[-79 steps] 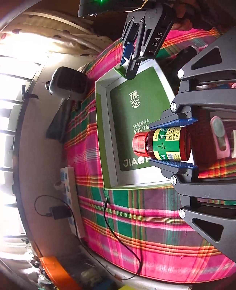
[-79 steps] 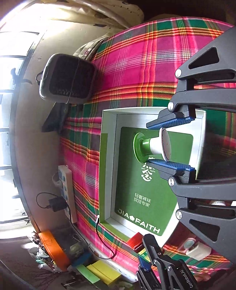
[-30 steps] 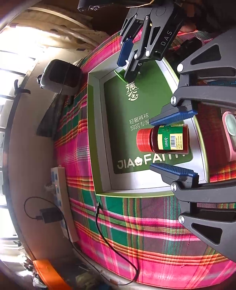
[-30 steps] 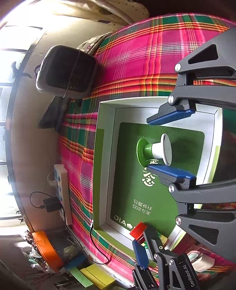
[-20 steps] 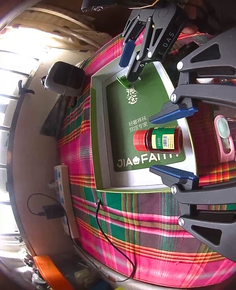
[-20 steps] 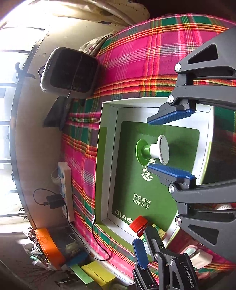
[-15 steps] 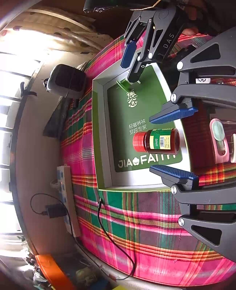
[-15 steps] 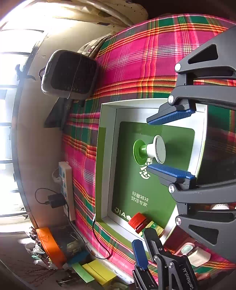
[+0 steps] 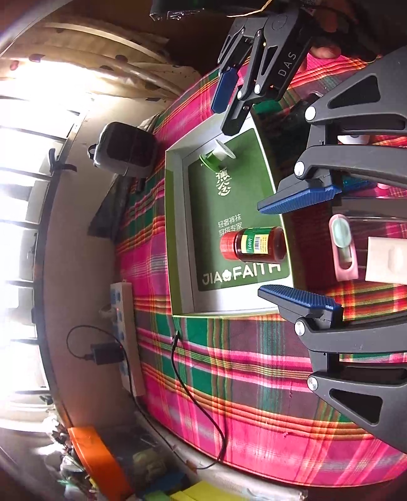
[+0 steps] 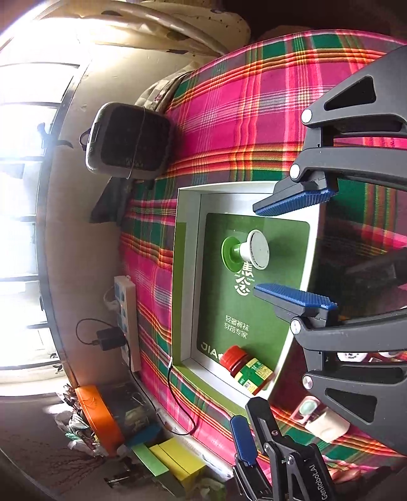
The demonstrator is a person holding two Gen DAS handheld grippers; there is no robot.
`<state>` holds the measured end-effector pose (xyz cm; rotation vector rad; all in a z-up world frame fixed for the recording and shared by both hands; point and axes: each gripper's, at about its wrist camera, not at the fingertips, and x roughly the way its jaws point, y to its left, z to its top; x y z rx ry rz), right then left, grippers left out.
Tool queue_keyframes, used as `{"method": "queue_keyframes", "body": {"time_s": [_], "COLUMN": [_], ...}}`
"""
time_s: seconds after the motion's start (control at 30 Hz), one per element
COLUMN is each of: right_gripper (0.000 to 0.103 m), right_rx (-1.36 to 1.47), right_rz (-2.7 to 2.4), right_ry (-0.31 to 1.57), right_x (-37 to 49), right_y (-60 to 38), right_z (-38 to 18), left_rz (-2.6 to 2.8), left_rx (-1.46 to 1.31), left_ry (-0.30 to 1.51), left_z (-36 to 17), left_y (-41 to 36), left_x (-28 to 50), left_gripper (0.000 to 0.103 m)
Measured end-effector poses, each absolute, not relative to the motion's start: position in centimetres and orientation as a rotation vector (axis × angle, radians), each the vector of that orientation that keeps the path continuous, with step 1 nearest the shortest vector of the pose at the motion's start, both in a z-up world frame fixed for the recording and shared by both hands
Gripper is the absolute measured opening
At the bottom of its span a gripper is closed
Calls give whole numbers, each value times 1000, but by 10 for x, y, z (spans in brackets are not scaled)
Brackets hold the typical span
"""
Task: Organize rigid objects
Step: 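Lower both items into the tray and open both tools, then move the left tool to the white charger while the right tool approaches the black flashlight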
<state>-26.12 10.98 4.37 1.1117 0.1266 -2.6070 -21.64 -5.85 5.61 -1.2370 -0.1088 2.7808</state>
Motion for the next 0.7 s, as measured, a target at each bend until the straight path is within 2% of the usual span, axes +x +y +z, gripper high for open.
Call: {"method": "queue_keyframes", "body": {"time_s": [0.43, 0.6, 0.7], "right_gripper": [46, 46, 46], "right_rx": [1099, 1104, 1111], "right_rz": [-2634, -2634, -2629], "right_ry": [97, 95, 81], "right_x": [-230, -221, -216], "right_y": [122, 128, 132], "right_z": [47, 44, 41], "left_rz": [2812, 2839, 2901], "left_rx": [-1254, -1260, -1260], "left_ry": [-173, -165, -97], "left_z": [54, 52, 52], "left_y": [-70, -75, -75], "left_x": [-186, -173, -164], "left_gripper": [46, 46, 46]}}
